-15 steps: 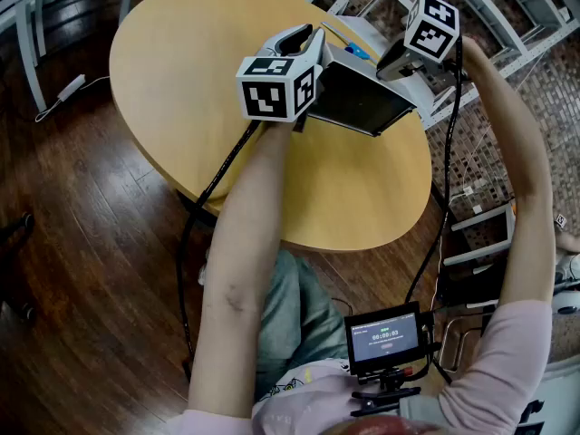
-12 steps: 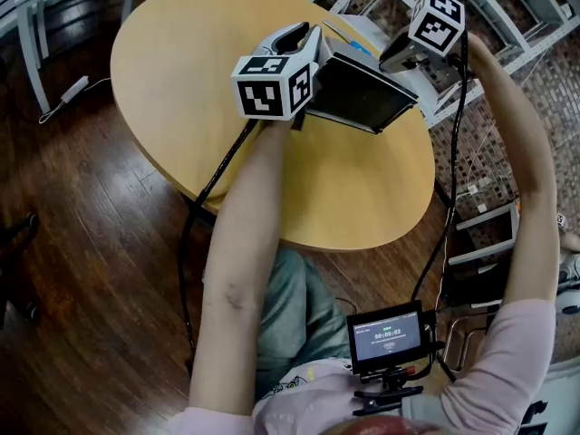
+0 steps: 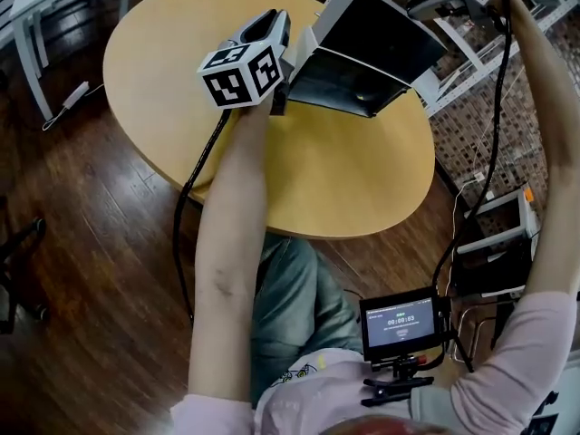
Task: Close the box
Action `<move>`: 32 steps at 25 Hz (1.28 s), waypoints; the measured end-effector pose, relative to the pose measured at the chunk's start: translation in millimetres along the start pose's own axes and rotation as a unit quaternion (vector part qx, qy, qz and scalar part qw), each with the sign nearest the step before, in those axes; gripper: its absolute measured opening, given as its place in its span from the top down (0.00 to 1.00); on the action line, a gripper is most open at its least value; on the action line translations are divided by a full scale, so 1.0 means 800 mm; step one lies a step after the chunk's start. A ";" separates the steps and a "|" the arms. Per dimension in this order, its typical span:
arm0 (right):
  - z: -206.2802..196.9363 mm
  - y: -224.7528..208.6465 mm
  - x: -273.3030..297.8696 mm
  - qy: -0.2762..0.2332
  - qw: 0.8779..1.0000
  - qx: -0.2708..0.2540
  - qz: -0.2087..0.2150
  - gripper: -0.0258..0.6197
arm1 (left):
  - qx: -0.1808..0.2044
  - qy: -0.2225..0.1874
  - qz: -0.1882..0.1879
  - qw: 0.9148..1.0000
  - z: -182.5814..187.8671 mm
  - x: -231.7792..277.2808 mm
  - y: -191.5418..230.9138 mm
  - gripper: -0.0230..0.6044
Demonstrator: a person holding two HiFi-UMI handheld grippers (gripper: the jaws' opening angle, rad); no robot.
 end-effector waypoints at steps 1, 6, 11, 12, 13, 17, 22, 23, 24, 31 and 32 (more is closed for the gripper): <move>0.000 0.002 0.003 -0.001 1.000 -0.001 0.004 0.84 | -0.001 0.000 0.001 1.000 0.000 -0.001 0.001 0.90; -0.001 0.009 0.017 -0.005 1.000 -0.004 0.022 0.84 | 0.004 0.002 -0.002 1.000 -0.004 -0.002 -0.001 0.90; -0.002 0.015 0.026 -0.011 0.999 -0.008 0.037 0.84 | -0.006 0.000 0.001 1.000 0.001 0.001 0.000 0.90; -0.002 0.017 0.030 -0.011 0.999 -0.009 0.039 0.84 | -0.008 -0.001 0.002 1.000 0.002 0.001 0.000 0.90; -0.003 0.020 0.038 -0.011 0.999 -0.012 0.041 0.84 | -0.009 -0.001 0.002 1.000 0.002 0.000 0.000 0.90; -0.008 0.039 0.097 0.006 0.998 -0.037 0.047 0.84 | 0.002 0.005 -0.003 1.000 -0.002 0.002 -0.004 0.90; -0.010 0.041 0.110 -0.028 0.997 -0.057 0.031 0.84 | 0.010 0.008 -0.016 1.000 0.000 0.007 -0.009 0.90; -0.012 0.041 0.109 -0.042 0.996 -0.070 0.021 0.80 | 0.008 0.009 -0.020 1.000 -0.003 0.007 -0.010 0.90; -0.014 0.040 0.104 -0.056 0.995 -0.085 0.006 0.78 | 0.006 0.009 -0.023 1.000 -0.005 0.008 -0.010 0.90; -0.049 -0.001 -0.002 -0.380 0.918 0.012 -0.111 0.77 | 0.045 0.005 -0.035 0.998 0.002 0.005 -0.010 0.89; -0.074 -0.012 -0.004 -0.448 0.882 0.061 -0.133 0.77 | 0.060 0.005 -0.031 0.998 0.002 0.004 -0.009 0.89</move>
Point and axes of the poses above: the fingertips, and each gripper's own axes: x forward along the fingers, y to its left, z out of its top, the point moved 4 cm from there along -x, backward along the fingers, and after that the axes turned 1 degree about z, right-handed, at the moved point
